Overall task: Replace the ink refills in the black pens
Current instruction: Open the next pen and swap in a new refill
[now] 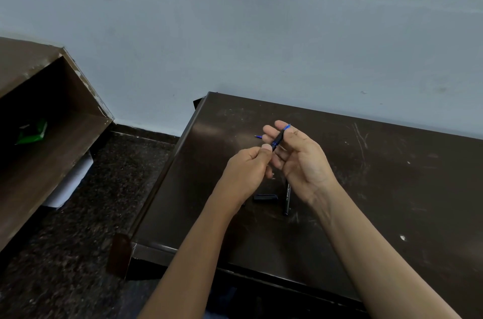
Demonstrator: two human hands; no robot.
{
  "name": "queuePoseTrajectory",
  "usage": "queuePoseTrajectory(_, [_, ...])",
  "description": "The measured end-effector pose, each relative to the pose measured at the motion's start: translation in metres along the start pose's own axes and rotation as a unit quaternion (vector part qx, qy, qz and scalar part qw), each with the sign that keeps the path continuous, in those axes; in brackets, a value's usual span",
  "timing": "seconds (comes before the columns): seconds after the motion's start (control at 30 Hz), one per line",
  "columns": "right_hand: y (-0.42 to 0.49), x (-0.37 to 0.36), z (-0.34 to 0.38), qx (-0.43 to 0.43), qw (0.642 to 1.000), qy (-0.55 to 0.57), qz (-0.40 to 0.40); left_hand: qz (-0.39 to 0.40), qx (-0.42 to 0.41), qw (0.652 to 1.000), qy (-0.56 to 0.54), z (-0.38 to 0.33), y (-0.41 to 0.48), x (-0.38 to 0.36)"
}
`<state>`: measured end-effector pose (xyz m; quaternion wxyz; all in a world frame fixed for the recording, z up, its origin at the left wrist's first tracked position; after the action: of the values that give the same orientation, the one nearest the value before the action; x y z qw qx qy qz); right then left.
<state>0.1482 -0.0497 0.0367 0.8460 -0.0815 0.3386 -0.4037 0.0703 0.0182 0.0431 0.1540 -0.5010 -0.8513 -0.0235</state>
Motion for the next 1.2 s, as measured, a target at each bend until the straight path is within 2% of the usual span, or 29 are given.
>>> queuePoseTrajectory(0.3, [0.005, 0.016, 0.005, 0.012, 0.999, 0.028, -0.034, 0.035, 0.001, 0.999, 0.000, 0.002, -0.001, -0.008])
queuePoseTrajectory(0.47, [0.011, 0.047, 0.018, 0.020, 0.986, 0.126, -0.106, 0.046, 0.010, 0.999, 0.014, 0.006, -0.001, -0.008])
queuePoseTrajectory(0.57, [0.012, 0.072, 0.027, 0.051, 0.977, 0.136, -0.155, 0.002, 0.015, 0.999, 0.043, 0.006, -0.002, 0.001])
queuePoseTrajectory(0.63, [0.012, 0.083, 0.032, 0.086, 0.978, 0.005, -0.192, -0.041, 0.014, 0.997, 0.058, 0.004, -0.003, 0.011])
queuePoseTrajectory(0.67, [0.012, 0.083, 0.035, 0.111, 0.966, -0.114, -0.202, -0.059, 0.013, 0.996, 0.062, 0.003, -0.003, 0.015])
queuePoseTrajectory(0.7, [0.012, 0.076, 0.035, 0.131, 0.940, -0.246, -0.197, -0.073, 0.011, 0.995, 0.063, 0.002, -0.004, 0.018])
queuePoseTrajectory(0.77, [0.015, 0.052, 0.021, 0.137, 0.860, -0.469, -0.146, -0.088, 0.008, 0.994, 0.060, 0.000, -0.004, 0.021])
queuePoseTrajectory(0.87, [0.019, 0.028, -0.016, 0.117, 0.736, -0.664, -0.056, -0.093, 0.006, 0.994, 0.062, -0.002, -0.004, 0.022])
queuePoseTrajectory(0.93, [0.022, 0.025, -0.035, 0.087, 0.697, -0.711, -0.030, -0.092, 0.006, 0.993, 0.071, -0.002, -0.004, 0.023])
queuePoseTrajectory(1.2, [0.029, 0.027, -0.059, 0.053, 0.666, -0.744, 0.004, -0.094, 0.009, 0.992, 0.084, -0.001, -0.003, 0.025])
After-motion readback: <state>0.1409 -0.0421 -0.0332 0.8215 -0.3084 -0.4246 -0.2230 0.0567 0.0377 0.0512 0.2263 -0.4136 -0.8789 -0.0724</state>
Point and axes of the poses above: each hand's wrist, its own y-axis towards the middle knuckle, its own x-axis out of the back of the hand, z = x × y, the point moved 9 cm from there along y, towards the middle knuckle, and after that the axes turned 9 degrees about -x, right-handed, at the moved point
